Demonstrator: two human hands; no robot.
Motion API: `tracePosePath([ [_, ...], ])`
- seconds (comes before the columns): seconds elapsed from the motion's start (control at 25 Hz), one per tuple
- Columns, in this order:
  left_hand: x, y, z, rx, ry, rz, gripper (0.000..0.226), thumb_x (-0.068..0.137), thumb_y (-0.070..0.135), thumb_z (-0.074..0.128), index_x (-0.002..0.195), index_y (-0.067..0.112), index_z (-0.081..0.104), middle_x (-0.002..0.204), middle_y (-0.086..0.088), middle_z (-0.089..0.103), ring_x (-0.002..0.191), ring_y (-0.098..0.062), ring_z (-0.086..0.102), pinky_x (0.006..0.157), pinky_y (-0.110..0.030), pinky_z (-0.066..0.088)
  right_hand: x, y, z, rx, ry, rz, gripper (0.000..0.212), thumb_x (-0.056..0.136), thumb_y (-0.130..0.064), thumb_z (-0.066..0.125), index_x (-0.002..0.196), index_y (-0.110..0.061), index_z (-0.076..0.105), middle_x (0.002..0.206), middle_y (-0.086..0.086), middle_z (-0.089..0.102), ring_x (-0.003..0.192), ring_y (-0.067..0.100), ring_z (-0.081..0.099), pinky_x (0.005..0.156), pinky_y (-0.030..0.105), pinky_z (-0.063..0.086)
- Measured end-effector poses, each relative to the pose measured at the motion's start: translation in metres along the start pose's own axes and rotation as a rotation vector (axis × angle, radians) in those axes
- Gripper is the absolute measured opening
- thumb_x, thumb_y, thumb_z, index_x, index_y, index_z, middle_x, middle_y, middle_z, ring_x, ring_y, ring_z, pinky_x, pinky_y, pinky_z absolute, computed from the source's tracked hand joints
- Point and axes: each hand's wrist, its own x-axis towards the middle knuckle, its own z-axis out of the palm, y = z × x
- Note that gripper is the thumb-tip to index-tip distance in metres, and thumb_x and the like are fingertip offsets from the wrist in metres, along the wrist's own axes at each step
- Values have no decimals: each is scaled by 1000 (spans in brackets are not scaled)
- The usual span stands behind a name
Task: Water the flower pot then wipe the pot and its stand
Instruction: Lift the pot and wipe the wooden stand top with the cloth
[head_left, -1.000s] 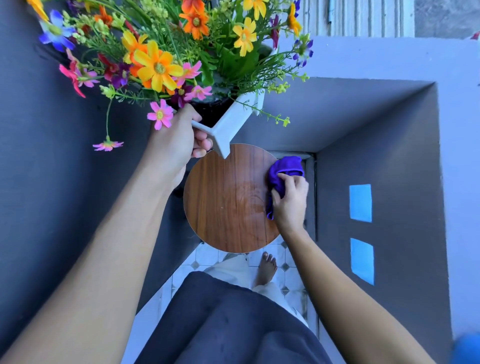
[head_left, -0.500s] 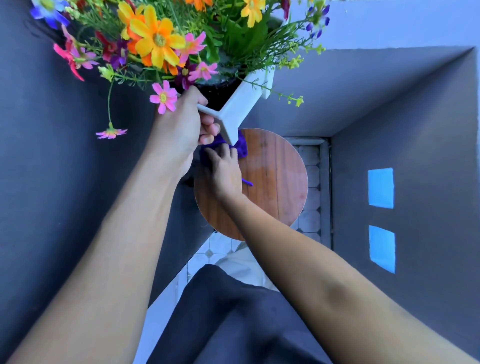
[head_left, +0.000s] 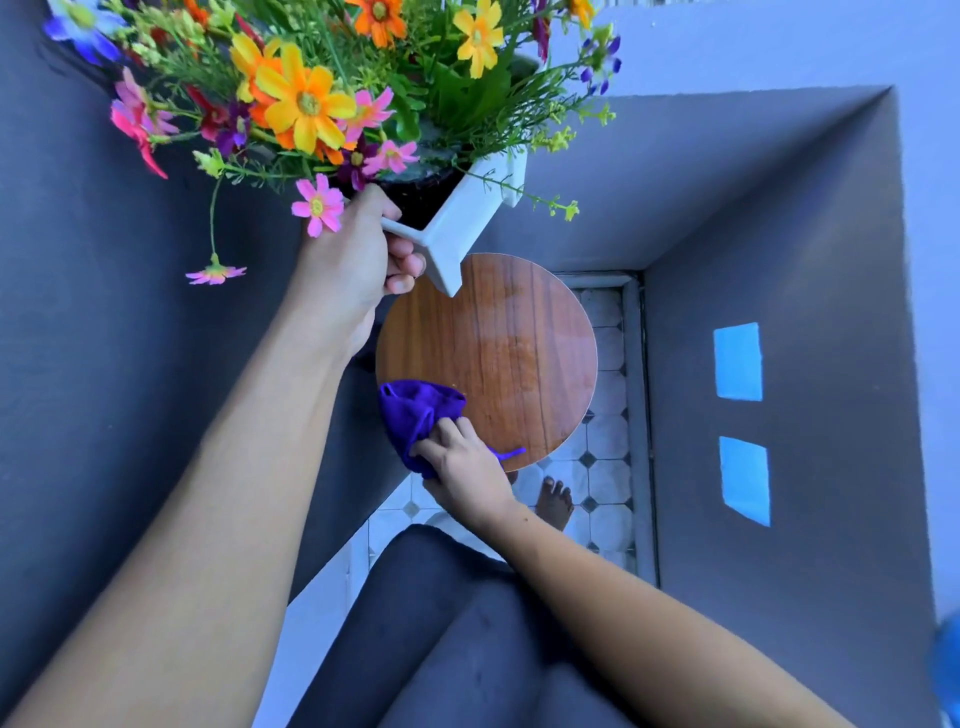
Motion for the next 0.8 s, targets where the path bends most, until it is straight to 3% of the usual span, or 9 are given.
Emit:
tracePosePath([
  [0.2, -3, -5, 4, 20, -13, 4, 22, 90, 12, 43, 68, 12, 43, 42, 5, 42, 39, -12, 45, 42, -24, 28, -51, 55, -49, 54, 108, 361, 39, 74, -9, 75, 111, -20, 69, 105, 3, 51, 101, 24, 46, 68, 33, 48],
  [0.36, -8, -8, 9, 27, -23, 3, 22, 90, 12, 43, 68, 12, 42, 42, 5, 41, 38, -12, 44, 42, -24, 28, -27, 92, -95, 81, 286, 569, 38, 82, -10, 71, 120, -12, 67, 112, 12, 52, 112, 32, 49, 79, 40, 50],
  [0.56, -14, -10, 12, 48, -16, 17, 21, 90, 12, 43, 70, 11, 43, 43, 4, 41, 38, -12, 44, 41, -24, 29, 31, 71, -91, 75, 307, 554, 39, 82, -11, 70, 121, -12, 68, 117, 14, 55, 112, 35, 46, 81, 43, 50],
  [0.8, -24, -24, 10, 70, 7, 22, 21, 91, 13, 42, 70, 13, 43, 49, 2, 39, 39, -12, 46, 41, -24, 30, 27, 46, -67, 28, 46, 249, 46, 80, -11, 74, 125, -18, 65, 118, 9, 52, 112, 32, 46, 81, 43, 53],
])
